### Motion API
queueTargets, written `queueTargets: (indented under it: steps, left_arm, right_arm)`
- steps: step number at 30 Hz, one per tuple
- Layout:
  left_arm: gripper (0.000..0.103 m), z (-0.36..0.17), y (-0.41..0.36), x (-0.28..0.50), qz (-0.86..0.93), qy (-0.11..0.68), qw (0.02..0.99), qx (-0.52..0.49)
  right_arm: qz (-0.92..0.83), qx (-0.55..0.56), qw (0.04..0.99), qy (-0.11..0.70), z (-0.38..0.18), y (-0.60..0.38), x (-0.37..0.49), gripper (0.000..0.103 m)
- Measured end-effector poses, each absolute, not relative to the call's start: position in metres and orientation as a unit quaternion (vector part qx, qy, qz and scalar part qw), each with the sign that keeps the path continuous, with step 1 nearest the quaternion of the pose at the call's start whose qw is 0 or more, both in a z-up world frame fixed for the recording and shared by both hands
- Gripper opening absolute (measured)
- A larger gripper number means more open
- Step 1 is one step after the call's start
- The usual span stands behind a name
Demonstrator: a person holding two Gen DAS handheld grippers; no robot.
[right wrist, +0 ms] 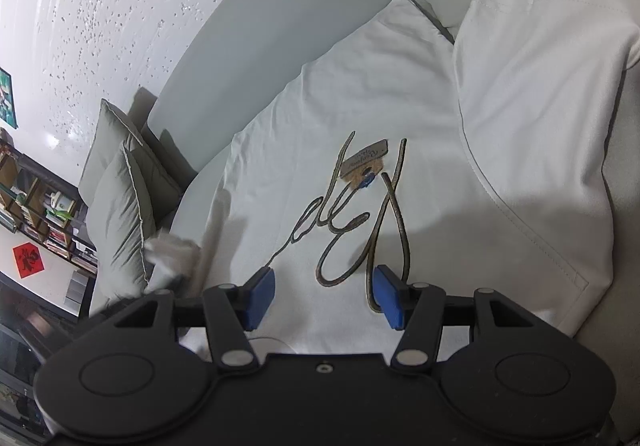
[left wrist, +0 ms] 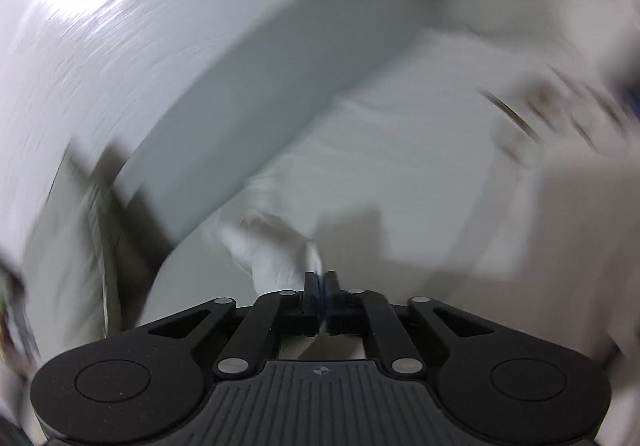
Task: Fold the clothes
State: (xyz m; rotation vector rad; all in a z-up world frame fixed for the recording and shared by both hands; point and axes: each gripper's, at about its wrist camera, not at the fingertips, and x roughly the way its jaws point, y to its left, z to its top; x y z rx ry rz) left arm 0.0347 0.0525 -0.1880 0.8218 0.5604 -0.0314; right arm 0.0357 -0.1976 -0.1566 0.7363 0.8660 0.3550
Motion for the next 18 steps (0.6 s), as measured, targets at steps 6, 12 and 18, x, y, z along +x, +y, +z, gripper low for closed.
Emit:
queueTargets:
  steps: [6,12,18]
  left_arm:
    - [0.061,-0.141,0.079,-0.004,-0.033,0.256,0.924,0.284]
    - [0.051,-0.098,0.135,0.032,-0.070,0.296,0.953,0.010]
    - [0.034,-0.121,0.154,0.083,-0.088,0.411,0.899,-0.125]
  right_arm:
    - [0.167,0.361,0.821,0.409,-0.157,-0.201,0.035,0.054]
    - [0.162,0.376,0.815,0.411,-0.159,-0.202,0.036,0.054]
    - [0.163,0.388,0.809,0.411,-0.162,-0.205,0.038,0.054]
